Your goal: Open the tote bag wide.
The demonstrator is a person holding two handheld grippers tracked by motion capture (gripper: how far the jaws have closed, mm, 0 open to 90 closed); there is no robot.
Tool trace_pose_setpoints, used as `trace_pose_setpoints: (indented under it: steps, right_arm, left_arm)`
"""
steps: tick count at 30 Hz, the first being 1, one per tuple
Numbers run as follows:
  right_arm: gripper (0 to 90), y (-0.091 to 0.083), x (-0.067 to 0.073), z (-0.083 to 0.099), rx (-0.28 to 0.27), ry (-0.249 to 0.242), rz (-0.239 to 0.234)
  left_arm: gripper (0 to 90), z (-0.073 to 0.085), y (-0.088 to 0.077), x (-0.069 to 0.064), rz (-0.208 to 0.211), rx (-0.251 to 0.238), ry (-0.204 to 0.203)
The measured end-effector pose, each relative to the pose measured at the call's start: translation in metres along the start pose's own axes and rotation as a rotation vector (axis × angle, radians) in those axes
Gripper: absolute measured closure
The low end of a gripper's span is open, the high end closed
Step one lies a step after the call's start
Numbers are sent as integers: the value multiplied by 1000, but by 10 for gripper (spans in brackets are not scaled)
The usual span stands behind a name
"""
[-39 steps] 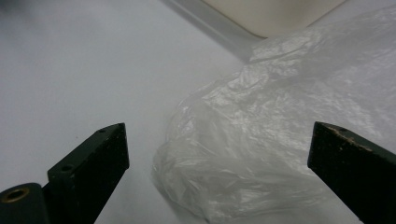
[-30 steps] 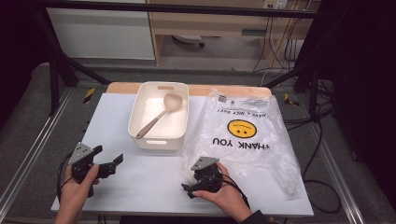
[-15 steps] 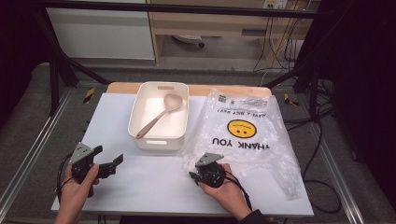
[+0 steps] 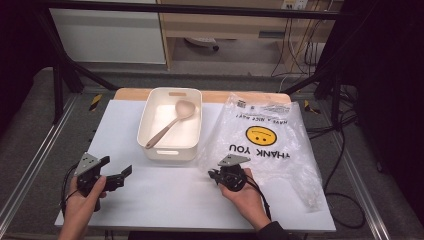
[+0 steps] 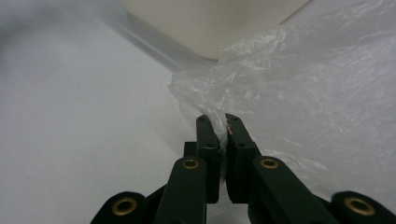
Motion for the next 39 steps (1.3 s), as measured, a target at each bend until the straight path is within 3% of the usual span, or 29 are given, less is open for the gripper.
trace_pose_setpoints:
  steps: [5,9,14,20,29,39]
  right_arm:
    - [874,-11,-5,-17,-72,28,-4]
    - [874,-18,-16,-30,-114,65,12]
    - [874,-18,-35,-44,-151,132,50]
    - [873,-14,-47,-67,-164,158,82]
    - [872,0,-49,-118,-182,126,121]
    - [872,34,-42,-166,-169,124,132]
  left_arm:
    - [69,0,-1,1,-7,-1,0]
    - [69,1,-1,1,-5,3,1]
    - [69,1,-1,0,-4,5,5]
    - [69,1,-1,1,-2,7,1]
    - [69,1,-1,0,-1,8,4]
    - [74,2,0,0,0,11,2]
Point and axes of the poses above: each handheld gripper's, and its own axes: y roughly forward along the jaws, z roughly out of its underside, x roughly to its left, the point moved 8 cm from there along y, roughly forward along the jaws, and after that the axes turned 5 degrees about -x, right-handed, at the moved point
